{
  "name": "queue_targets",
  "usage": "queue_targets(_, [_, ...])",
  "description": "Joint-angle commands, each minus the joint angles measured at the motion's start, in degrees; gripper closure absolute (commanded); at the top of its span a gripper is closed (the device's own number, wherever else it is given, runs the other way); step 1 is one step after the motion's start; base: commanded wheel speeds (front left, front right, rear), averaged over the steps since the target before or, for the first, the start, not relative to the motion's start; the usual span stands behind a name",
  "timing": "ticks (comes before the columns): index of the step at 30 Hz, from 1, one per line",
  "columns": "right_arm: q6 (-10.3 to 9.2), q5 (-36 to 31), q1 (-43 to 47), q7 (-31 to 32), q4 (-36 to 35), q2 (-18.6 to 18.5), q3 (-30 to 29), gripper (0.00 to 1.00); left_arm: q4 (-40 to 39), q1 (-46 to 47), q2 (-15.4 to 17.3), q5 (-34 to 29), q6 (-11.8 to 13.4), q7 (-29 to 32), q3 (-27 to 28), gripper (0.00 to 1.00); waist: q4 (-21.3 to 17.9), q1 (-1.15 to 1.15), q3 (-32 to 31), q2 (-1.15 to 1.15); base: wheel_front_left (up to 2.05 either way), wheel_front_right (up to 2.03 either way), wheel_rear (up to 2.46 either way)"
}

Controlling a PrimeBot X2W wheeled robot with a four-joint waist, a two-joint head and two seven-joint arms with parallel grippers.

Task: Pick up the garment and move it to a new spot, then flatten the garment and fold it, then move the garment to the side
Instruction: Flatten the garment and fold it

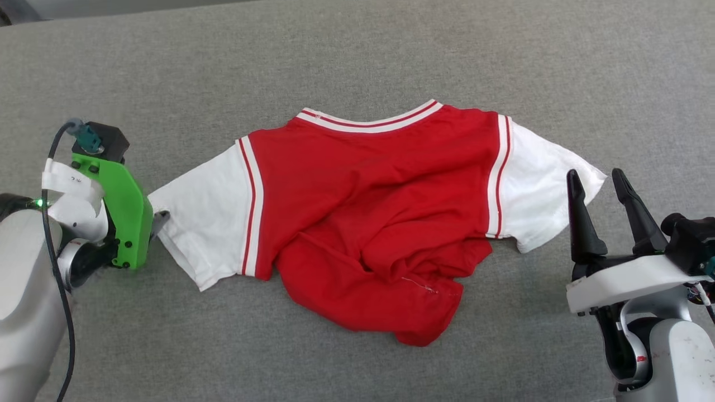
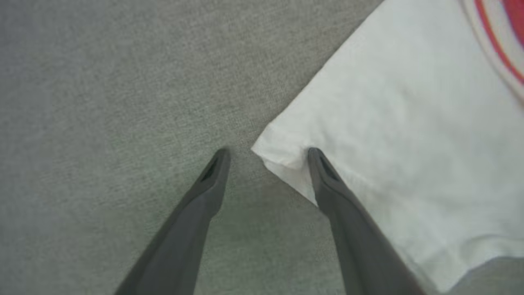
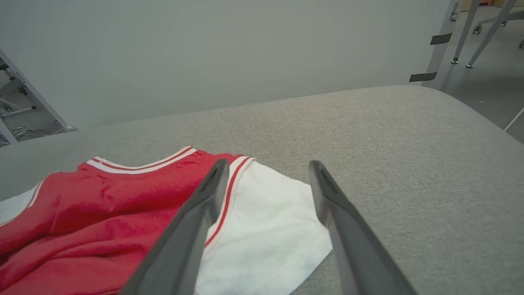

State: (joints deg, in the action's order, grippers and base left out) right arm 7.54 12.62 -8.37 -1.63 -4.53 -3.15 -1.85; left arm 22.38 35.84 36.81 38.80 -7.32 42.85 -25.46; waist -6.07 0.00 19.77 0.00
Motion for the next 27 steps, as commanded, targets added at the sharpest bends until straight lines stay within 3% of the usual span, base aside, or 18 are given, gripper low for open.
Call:
queue_targets(1, [-0.05, 0.0, -0.8, -0.5, 0.1, 0.2, 0.1, 0.0, 0.8, 1.0, 0.1, -0.1, -0.2, -0.5, -0.2, 0.0, -1.0, 0.0, 1.1, 0.0, 0.0, 0.0, 0.0])
queue_targets(9, [-0.05, 0.1, -1.2, -0.6, 0.3, 0.3, 0.1, 0.0, 3.0, -0.1, 0.0, 0.5, -0.2, 2.1, -5.4, 0.0, -1.1, 0.0, 1.8, 0.0, 0.0, 0.0, 0.0])
queue_targets(10, [-0.05, 0.1, -1.3, -0.5, 0.3, 0.3, 0.0, 0.0, 3.0, -0.6, -0.2, 1.6, -0.2, 3.4, -6.1, 0.13, -1.1, 0.0, 1.9, 0.0, 0.0, 0.0, 0.0])
queue_targets(12, [-0.05, 0.0, -1.4, -0.5, 0.3, 0.3, -0.2, 0.0, 2.7, -1.3, -0.3, 3.2, -0.2, 5.0, -7.1, 1.0, -0.9, 0.0, 1.8, 0.0, 0.0, 0.0, 0.0])
queue_targets(18, [-0.05, -1.0, -1.5, 0.6, 0.5, 0.3, -0.3, 0.0, 2.8, -1.7, -1.4, 5.3, 0.7, 0.0, -4.3, 1.0, -0.4, 0.0, 0.4, 0.0, 0.0, 0.0, 0.0])
queue_targets(19, [-0.05, -1.4, -1.2, 3.6, 1.3, -0.5, -0.6, 0.0, 1.4, -1.6, -1.2, 6.1, 1.1, -4.3, -1.9, 1.0, 0.1, 0.0, -1.1, 0.0, 0.0, 0.0, 0.0])
queue_targets(21, [-0.05, -2.0, -1.1, 6.8, 1.9, -1.9, -0.8, 0.0, -0.3, -1.8, -0.6, 6.4, 1.5, -6.7, -0.4, 1.0, 0.5, 0.0, -2.0, 0.0, 0.0, 0.0, 0.0])
queue_targets(27, [-0.05, -2.0, -2.2, 18.5, 2.8, -6.8, -1.2, 0.0, -9.5, -5.2, 0.5, 7.5, 3.8, -10.3, 2.4, 1.0, 2.3, 0.0, -4.1, 0.0, 0.0, 0.0, 0.0])
